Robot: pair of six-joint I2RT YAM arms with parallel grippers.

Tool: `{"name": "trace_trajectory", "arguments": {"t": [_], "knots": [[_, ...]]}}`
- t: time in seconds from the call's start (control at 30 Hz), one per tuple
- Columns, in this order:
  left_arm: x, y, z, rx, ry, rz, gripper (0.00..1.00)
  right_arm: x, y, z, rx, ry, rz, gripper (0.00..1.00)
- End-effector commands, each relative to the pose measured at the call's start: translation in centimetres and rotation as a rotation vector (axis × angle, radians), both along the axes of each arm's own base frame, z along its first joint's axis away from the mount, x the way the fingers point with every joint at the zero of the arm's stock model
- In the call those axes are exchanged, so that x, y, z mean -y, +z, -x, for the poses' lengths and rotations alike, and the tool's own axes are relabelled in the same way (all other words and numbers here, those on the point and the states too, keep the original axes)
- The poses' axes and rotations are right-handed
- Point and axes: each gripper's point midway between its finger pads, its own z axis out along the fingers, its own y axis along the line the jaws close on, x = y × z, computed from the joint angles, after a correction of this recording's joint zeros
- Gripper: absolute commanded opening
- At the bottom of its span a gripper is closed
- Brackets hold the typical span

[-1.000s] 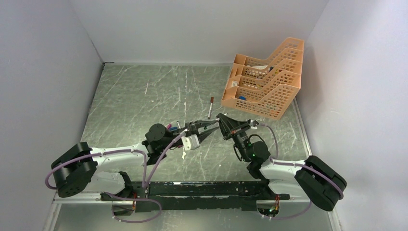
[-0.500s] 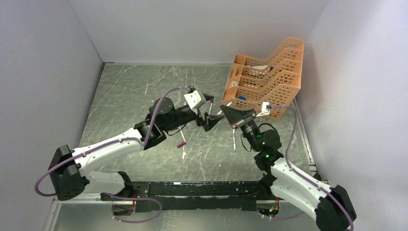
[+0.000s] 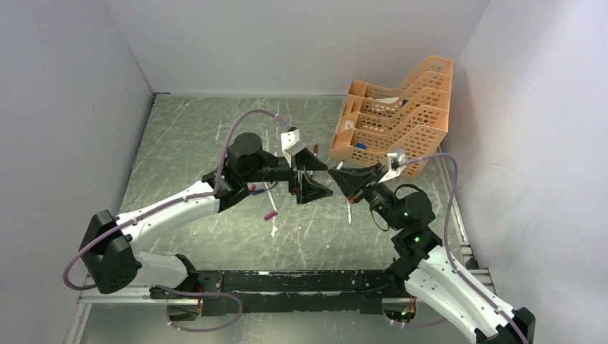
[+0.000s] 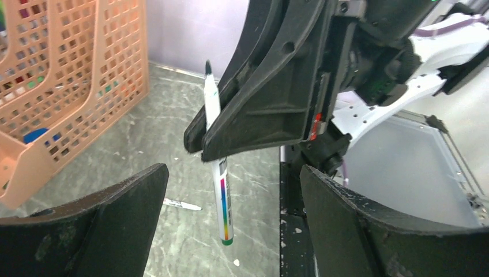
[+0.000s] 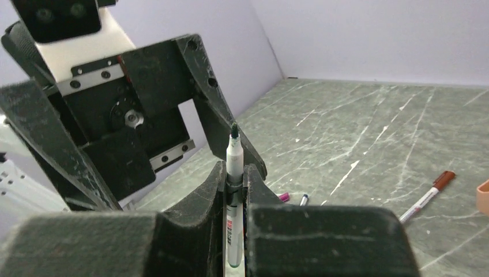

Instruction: Insert the pens into the pen caps

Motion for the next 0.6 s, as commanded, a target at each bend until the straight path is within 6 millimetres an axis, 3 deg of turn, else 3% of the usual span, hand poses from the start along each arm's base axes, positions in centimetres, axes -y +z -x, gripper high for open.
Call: {"name": "trace_trajectory", "arguments": {"t": [0.0,0.27,0.4,0.57], "knots": [[0.0,1.8,2.0,-0.012,-0.118,0.089,0.94,-1.0,-0.3,1.5,0.052,0.098,-0.013,0.0],[0.4,1.1,3.8,-0.058,-0.241,0.136,0.87,-1.5,2.9,3.1,0.181,0.183,-0.123,0.0],[0.3,1.0,3.6,-0.054,-0.23,0.148,0.86,-1.6,4.9,3.9,0.239,0.215,-0.154,0.0],[0.2,1.4,4.3,-0.07,-0.281,0.182,0.82,-1.5,5.7,3.7,0.269,0.201,-0.148,0.0]]}}
